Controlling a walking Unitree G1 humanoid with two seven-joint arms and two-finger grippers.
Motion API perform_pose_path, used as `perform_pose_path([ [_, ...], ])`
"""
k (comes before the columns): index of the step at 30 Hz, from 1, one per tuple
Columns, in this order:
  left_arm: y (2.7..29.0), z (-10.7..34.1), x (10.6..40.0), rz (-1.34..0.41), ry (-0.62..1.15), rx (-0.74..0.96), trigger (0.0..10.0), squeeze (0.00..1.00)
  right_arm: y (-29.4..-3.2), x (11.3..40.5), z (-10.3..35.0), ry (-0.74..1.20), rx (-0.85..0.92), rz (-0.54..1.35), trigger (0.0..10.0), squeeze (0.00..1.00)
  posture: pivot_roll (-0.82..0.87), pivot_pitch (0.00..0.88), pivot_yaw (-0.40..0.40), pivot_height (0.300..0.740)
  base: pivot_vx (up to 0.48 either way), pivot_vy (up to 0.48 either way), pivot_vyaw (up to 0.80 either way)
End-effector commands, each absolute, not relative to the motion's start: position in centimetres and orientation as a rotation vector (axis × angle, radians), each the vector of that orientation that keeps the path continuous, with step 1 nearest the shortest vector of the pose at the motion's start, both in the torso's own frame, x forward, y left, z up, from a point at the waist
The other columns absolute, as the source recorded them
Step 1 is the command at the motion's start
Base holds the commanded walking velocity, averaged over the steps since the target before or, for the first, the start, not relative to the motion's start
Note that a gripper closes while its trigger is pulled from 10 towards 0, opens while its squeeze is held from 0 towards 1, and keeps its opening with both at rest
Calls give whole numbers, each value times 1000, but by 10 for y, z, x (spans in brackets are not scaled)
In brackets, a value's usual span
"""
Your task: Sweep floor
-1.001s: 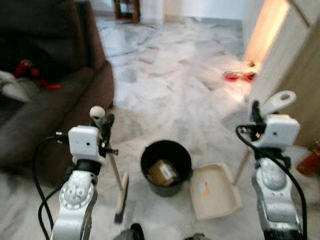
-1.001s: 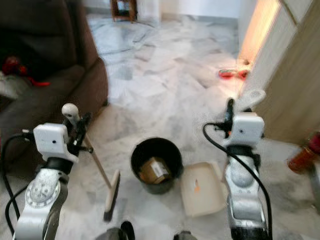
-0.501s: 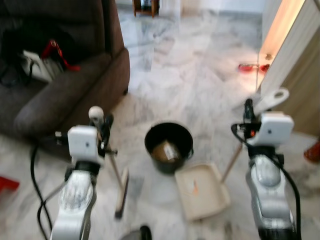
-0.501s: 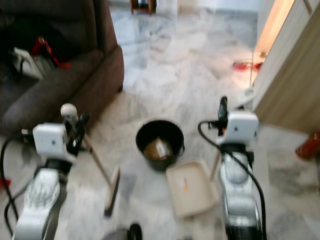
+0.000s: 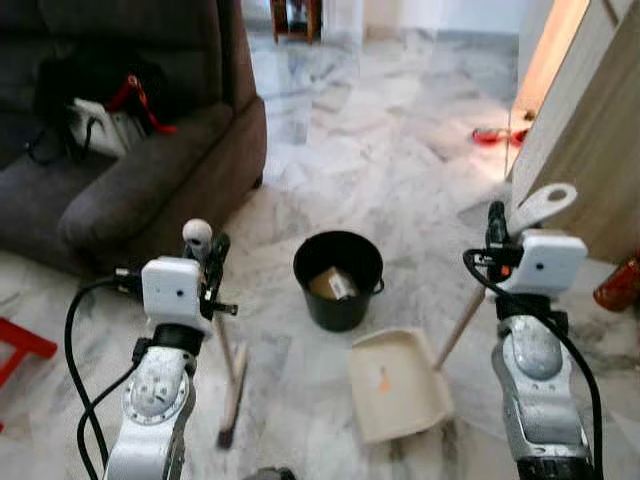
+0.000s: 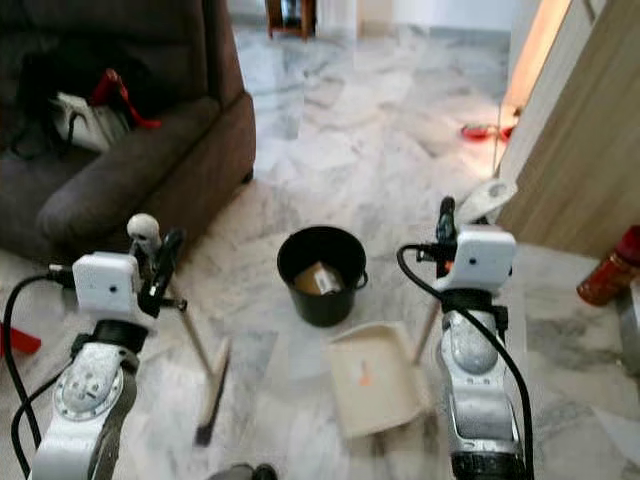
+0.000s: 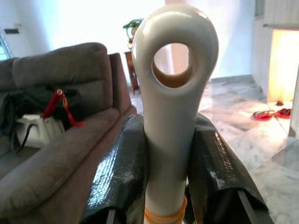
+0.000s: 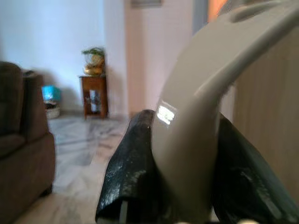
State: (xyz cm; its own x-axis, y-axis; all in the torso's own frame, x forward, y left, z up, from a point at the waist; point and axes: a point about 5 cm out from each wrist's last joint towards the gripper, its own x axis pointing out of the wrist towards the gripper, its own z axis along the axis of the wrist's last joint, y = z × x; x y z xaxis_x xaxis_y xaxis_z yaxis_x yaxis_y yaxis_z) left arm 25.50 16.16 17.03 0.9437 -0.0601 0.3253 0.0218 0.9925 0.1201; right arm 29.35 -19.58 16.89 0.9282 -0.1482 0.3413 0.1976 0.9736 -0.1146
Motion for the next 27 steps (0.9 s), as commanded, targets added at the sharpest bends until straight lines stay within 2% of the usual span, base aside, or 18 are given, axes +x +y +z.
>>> perform_pose_path([
  [1, 162, 175, 256, -37, -369, 110, 10000, 0, -188, 294, 181, -385, -125, -153, 10000, 0, -20, 100, 27, 740, 0, 0, 0],
  [10, 162, 173, 256, -38, -366, 101, 10000, 0, -182, 294, 178, -364, -111, -134, 10000, 0, -19, 79, 24, 740, 0, 0, -800],
  [18, 163, 170, 261, -33, -345, 135, 10000, 0, -181, 295, 178, -363, -111, -136, 10000, 0, -24, 85, 25, 740, 0, 0, -100],
  [22, 162, 170, 262, -24, -337, 143, 10000, 0, -180, 295, 179, -361, -110, -136, 10000, 0, -27, 98, 23, 740, 0, -462, -600],
  [27, 162, 169, 261, -19, -337, 129, 10000, 0, -180, 296, 179, -361, -113, -137, 10000, 0, -28, 108, 21, 740, 0, 0, 0],
])
